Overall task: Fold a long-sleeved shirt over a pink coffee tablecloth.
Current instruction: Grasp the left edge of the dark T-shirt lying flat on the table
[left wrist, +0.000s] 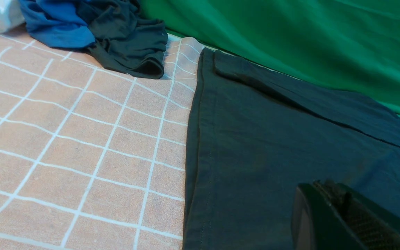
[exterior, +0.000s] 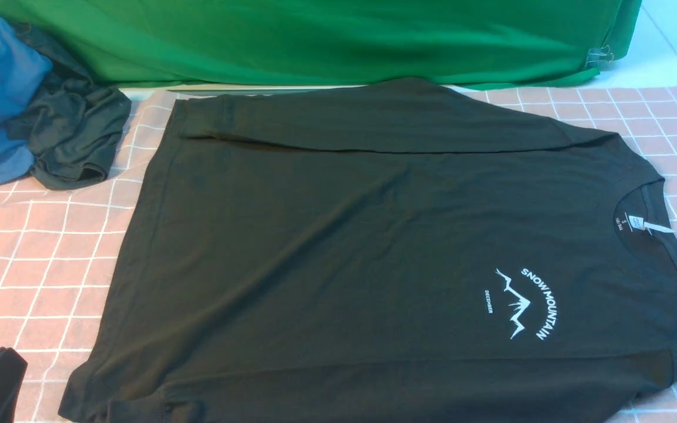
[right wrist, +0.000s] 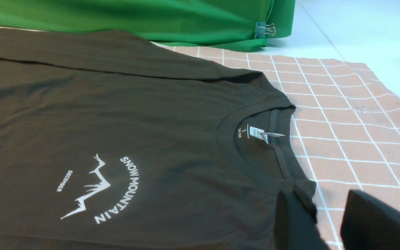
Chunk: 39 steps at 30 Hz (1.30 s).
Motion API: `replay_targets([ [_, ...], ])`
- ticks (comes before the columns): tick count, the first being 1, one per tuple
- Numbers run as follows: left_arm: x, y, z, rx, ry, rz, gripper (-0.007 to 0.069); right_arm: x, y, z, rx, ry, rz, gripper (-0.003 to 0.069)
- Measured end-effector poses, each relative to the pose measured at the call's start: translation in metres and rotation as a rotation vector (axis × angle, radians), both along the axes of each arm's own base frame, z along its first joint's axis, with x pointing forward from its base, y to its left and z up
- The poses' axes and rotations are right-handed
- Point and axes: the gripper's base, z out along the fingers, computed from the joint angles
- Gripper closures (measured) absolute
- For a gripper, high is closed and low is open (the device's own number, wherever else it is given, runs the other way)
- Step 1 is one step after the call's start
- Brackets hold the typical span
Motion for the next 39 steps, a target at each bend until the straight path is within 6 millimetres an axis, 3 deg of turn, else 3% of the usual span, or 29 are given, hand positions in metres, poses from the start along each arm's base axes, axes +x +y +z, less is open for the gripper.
replay_targets([
  [26,0.000,0.001,0.001,0.028,-0.013,0.003,0.0609,0.000,0.000,0.000,0.000,0.000,0.000,0.0411],
  [34,0.001,0.001,0.021,-0.349,-0.232,0.020,0.0609,0.000,0.000,0.000,-0.006,-0.003,0.002,0.0411],
  [37,0.000,0.004,0.030,-0.382,-0.343,0.036,0.0609,0.001,0.002,0.005,0.140,-0.054,0.006,0.0411],
  [39,-0.002,0.006,0.038,-0.394,-0.431,0.047,0.0609,0.001,0.004,0.013,0.356,-0.133,0.011,0.0411],
])
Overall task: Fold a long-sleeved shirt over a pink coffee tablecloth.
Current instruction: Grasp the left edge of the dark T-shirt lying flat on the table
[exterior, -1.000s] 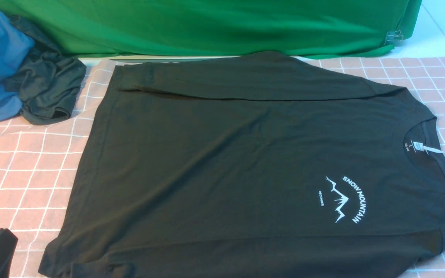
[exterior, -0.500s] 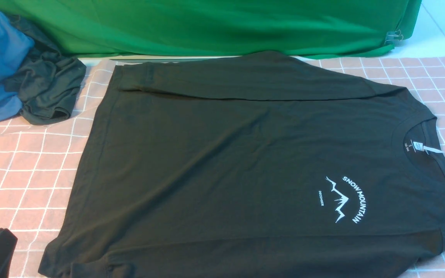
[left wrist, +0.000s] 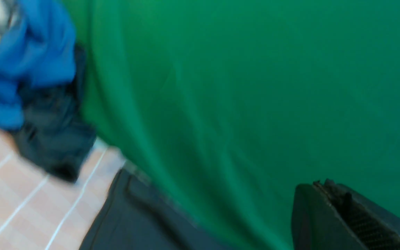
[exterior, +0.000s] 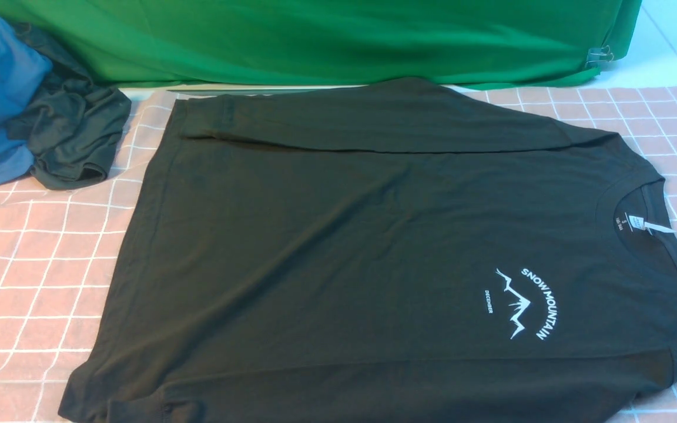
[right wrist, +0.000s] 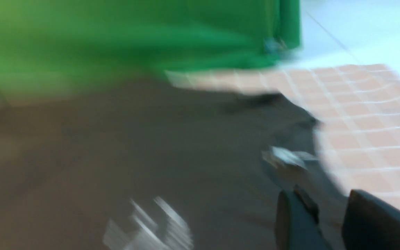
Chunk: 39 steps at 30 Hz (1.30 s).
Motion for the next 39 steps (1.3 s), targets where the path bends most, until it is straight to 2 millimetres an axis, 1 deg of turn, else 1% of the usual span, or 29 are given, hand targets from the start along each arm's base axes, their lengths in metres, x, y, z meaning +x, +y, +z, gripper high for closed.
replay_targets([
  [1,-0.001,0.001,0.003,-0.009,-0.035,0.009,0.0609,0.000,0.000,0.003,0.067,-0.025,0.002,0.0411],
  [3,-0.007,0.006,0.017,-0.081,-0.206,0.035,0.0609,0.000,0.000,0.011,0.263,-0.112,0.009,0.0411],
  [5,-0.013,0.008,0.027,-0.170,-0.330,0.025,0.0609,-0.001,0.000,0.017,0.332,-0.170,0.016,0.0411],
  [6,-0.015,0.008,0.033,-0.207,-0.357,0.007,0.0609,-0.001,-0.001,0.018,0.342,-0.179,0.017,0.0411],
  [7,-0.017,0.007,0.043,-0.235,-0.374,-0.021,0.0609,-0.002,-0.001,0.020,0.358,-0.205,0.019,0.0413],
  [9,-0.020,0.002,0.068,-0.227,-0.339,-0.075,0.0609,-0.002,-0.001,0.021,0.372,-0.217,0.021,0.0415],
  [10,-0.021,-0.002,0.085,-0.194,-0.269,-0.101,0.0609,-0.002,-0.001,0.021,0.377,-0.219,0.022,0.0414],
  [11,-0.020,-0.003,0.095,-0.181,-0.239,-0.105,0.0609,-0.002,-0.001,0.022,0.380,-0.223,0.022,0.0414],
  [12,-0.015,-0.006,0.107,-0.137,-0.094,-0.108,0.0609,-0.002,-0.001,0.022,0.384,-0.232,0.023,0.0414],
  [14,-0.005,-0.008,0.123,-0.077,0.103,-0.100,0.0609,-0.003,-0.002,0.025,0.386,-0.265,0.026,0.0416],
  [15,0.006,-0.009,0.129,-0.011,0.269,-0.099,0.0609,-0.003,-0.002,0.026,0.386,-0.279,0.027,0.0419],
  [16,0.017,-0.011,0.129,0.067,0.465,-0.121,0.0609,-0.003,-0.002,0.028,0.386,-0.279,0.030,0.0432],
  [17,0.025,-0.012,0.129,0.102,0.578,-0.146,0.0609,-0.004,-0.001,0.030,0.387,-0.264,0.031,0.0443],
  [18,0.035,-0.015,0.126,0.132,0.716,-0.188,0.0609,-0.005,-0.001,0.036,0.382,-0.247,0.037,0.0463],
  [19,0.047,-0.017,0.121,0.145,0.835,-0.226,0.0609,-0.007,0.000,0.046,0.367,-0.238,0.046,0.0483],
  [21,0.064,-0.020,0.109,0.169,1.034,-0.308,0.0609,-0.008,0.002,0.063,0.311,-0.172,0.060,0.0541],
  [22,0.075,-0.022,0.099,0.180,1.137,-0.351,0.0609,-0.009,0.003,0.079,0.249,-0.141,0.075,0.0578],
  [23,0.083,-0.022,0.091,0.190,1.207,-0.375,0.0609,-0.010,0.004,0.090,0.213,-0.114,0.088,0.0601],
  [26,0.107,-0.023,0.062,0.210,1.417,-0.454,0.0611,-0.002,0.009,0.122,0.042,0.031,0.142,0.0622],
  [28,0.119,-0.023,0.039,0.206,1.526,-0.479,0.0612,0.010,0.014,0.143,-0.048,0.148,0.188,0.0622],
  [30,0.124,-0.023,0.021,0.216,1.591,-0.488,0.0612,0.025,0.019,0.149,-0.109,0.255,0.220,0.0622],
  [31,0.124,-0.024,0.011,0.228,1.620,-0.493,0.0612,0.034,0.022,0.156,-0.154,0.306,0.244,0.0622],
  [32,0.125,-0.025,0.007,0.238,1.630,-0.494,0.0612,0.036,0.022,0.154,-0.160,0.321,0.246,0.0622],
  [33,0.126,-0.028,-0.005,0.282,1.652,-0.500,0.0612,0.048,0.026,0.155,-0.200,0.382,0.271,0.0622],
  [34,0.125,-0.029,-0.013,0.312,1.670,-0.497,0.0612,0.056,0.029,0.152,-0.214,0.420,0.287,0.0622],
  [35,0.126,-0.029,-0.014,0.314,1.673,-0.500,0.0612,0.055,0.029,0.152,-0.212,0.421,0.289,0.0622],
  [37,0.129,-0.029,-0.025,0.332,1.681,-0.453,0.0612,0.065,0.034,0.142,-0.226,0.487,0.326,0.0622],
  [39,0.134,-0.028,-0.028,0.326,1.653,-0.427,0.0610,0.068,0.036,0.136,-0.227,0.509,0.342,0.0622],
])
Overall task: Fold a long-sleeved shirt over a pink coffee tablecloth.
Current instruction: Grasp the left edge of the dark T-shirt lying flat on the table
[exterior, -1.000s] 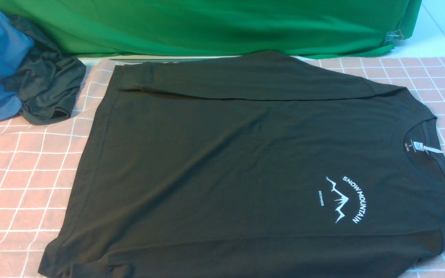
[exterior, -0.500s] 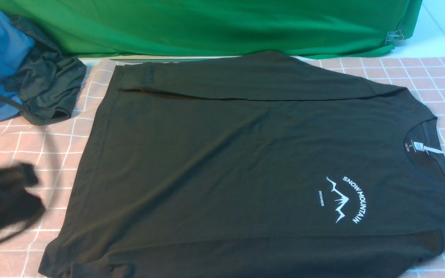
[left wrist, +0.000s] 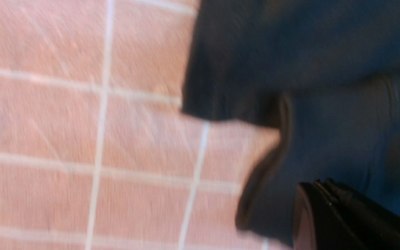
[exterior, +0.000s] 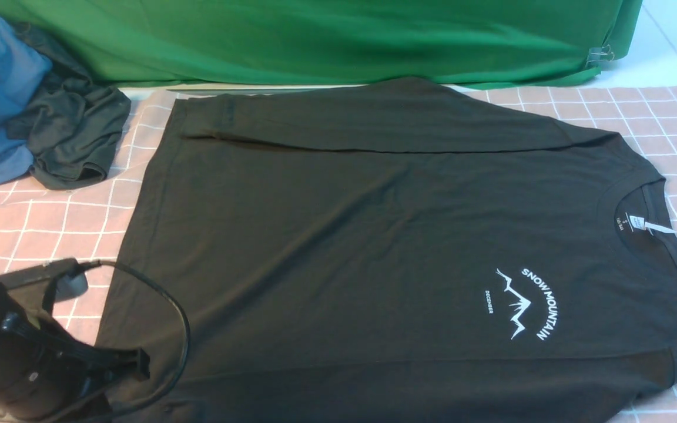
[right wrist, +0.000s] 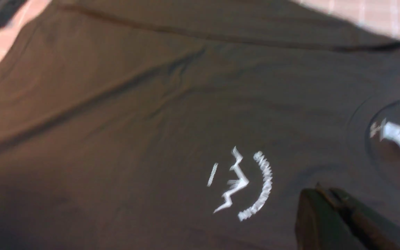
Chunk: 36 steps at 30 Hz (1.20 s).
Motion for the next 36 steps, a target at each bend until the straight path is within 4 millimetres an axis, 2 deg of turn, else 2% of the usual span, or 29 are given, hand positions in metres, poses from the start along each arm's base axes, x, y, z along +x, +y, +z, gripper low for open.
replay_targets([
  [5,0.007,0.001,-0.002,0.014,-0.048,-0.002,0.0578,0.002,0.001,-0.008,0.012,0.008,0.002,0.0622],
  [8,0.009,0.003,-0.006,0.038,-0.038,-0.029,0.0495,0.002,0.001,-0.010,0.013,0.005,0.002,0.0622],
  [9,0.009,0.003,-0.007,0.041,-0.035,-0.036,0.0489,0.002,0.001,-0.010,0.012,0.004,0.002,0.0622],
  [10,0.012,0.003,-0.011,0.047,-0.030,-0.050,0.0419,0.003,0.001,-0.010,0.014,-0.007,0.001,0.0622],
  [12,0.015,0.002,-0.015,0.044,-0.027,-0.050,0.0363,0.003,0.001,-0.010,0.016,-0.016,-0.001,0.0622],
  [13,0.017,0.001,-0.019,0.037,-0.019,-0.050,0.0301,0.004,0.001,-0.011,0.017,-0.015,-0.001,0.0622],
  [14,0.017,0.001,-0.019,0.036,-0.016,-0.052,0.0301,0.004,0.001,-0.011,0.017,-0.015,-0.001,0.0622],
  [15,0.019,0.000,-0.024,0.026,-0.001,-0.062,0.0244,0.004,0.001,-0.011,0.017,-0.015,-0.002,0.0622],
  [19,0.023,-0.002,-0.035,0.013,0.035,-0.084,0.0190,0.004,0.001,-0.011,0.019,-0.021,-0.003,0.0622],
  [24,0.025,-0.002,-0.040,0.012,0.062,-0.089,0.0225,0.004,0.001,-0.010,0.019,-0.024,-0.003,0.0622],
  [26,0.025,-0.002,-0.040,0.012,0.069,-0.091,0.0307,0.004,0.001,-0.010,0.020,-0.029,-0.004,0.0620],
  [27,0.025,-0.003,-0.040,0.006,0.076,-0.089,0.0389,0.004,0.001,-0.010,0.020,-0.029,-0.004,0.0620],
  [29,0.025,-0.003,-0.040,0.000,0.082,-0.085,0.0442,0.004,0.001,-0.010,0.020,-0.029,-0.004,0.0620],
  [30,0.023,-0.004,-0.038,-0.008,0.103,-0.081,0.0517,0.004,0.001,-0.010,0.020,-0.029,-0.004,0.0620],
  [31,0.021,-0.004,-0.037,-0.011,0.123,-0.084,0.0554,0.004,0.001,-0.010,0.020,-0.029,-0.004,0.0619],
  [35,0.016,-0.005,-0.023,-0.016,0.140,-0.093,0.0576,0.004,0.001,-0.010,0.020,-0.030,-0.004,0.0617],
  [36,0.015,-0.005,-0.014,-0.021,0.121,-0.095,0.0576,0.005,0.001,-0.010,0.022,-0.036,-0.005,0.0615],
])
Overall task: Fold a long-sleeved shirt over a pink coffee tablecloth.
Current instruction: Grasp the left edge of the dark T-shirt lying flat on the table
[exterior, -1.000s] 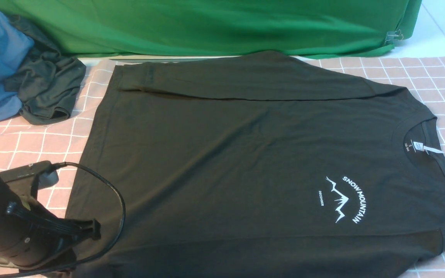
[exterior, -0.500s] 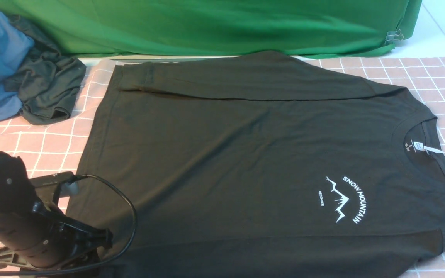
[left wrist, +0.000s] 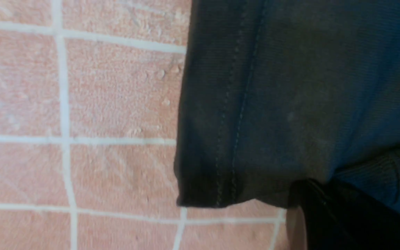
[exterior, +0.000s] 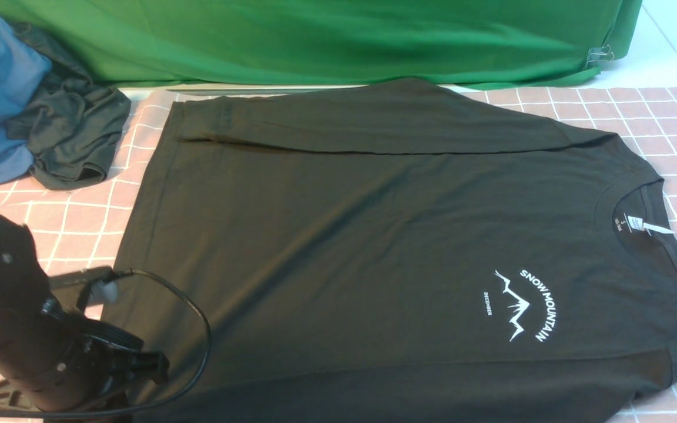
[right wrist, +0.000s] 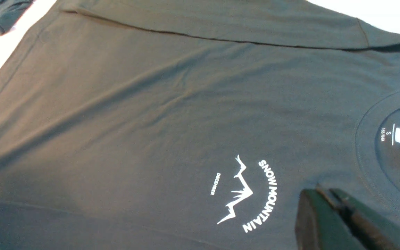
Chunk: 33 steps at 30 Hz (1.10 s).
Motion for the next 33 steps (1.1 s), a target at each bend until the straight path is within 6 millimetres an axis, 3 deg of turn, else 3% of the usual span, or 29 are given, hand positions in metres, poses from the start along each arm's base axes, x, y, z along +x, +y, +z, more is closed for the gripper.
replay_targets([
  [5,-0.007,-0.001,0.026,-0.027,-0.067,0.004,0.0576,0.001,0.000,0.000,0.004,-0.015,-0.003,0.0616],
  [10,-0.010,-0.002,0.031,-0.036,-0.066,0.003,0.0574,0.001,0.000,0.000,0.005,-0.019,-0.005,0.0614],
  [15,-0.009,-0.002,0.022,-0.025,-0.008,-0.003,0.0523,0.001,0.000,0.000,0.005,-0.020,-0.005,0.0614],
  [24,-0.016,0.001,-0.020,0.002,0.128,-0.031,0.0228,0.001,0.000,0.000,0.005,-0.020,-0.005,0.0608],
  [27,-0.013,0.001,-0.025,0.007,0.097,-0.059,0.0195,0.001,0.000,0.000,0.005,-0.021,-0.005,0.0606],
  [33,-0.005,0.001,-0.026,0.012,0.021,-0.063,0.0212,0.001,0.000,0.000,0.005,-0.021,-0.005,0.0602],
])
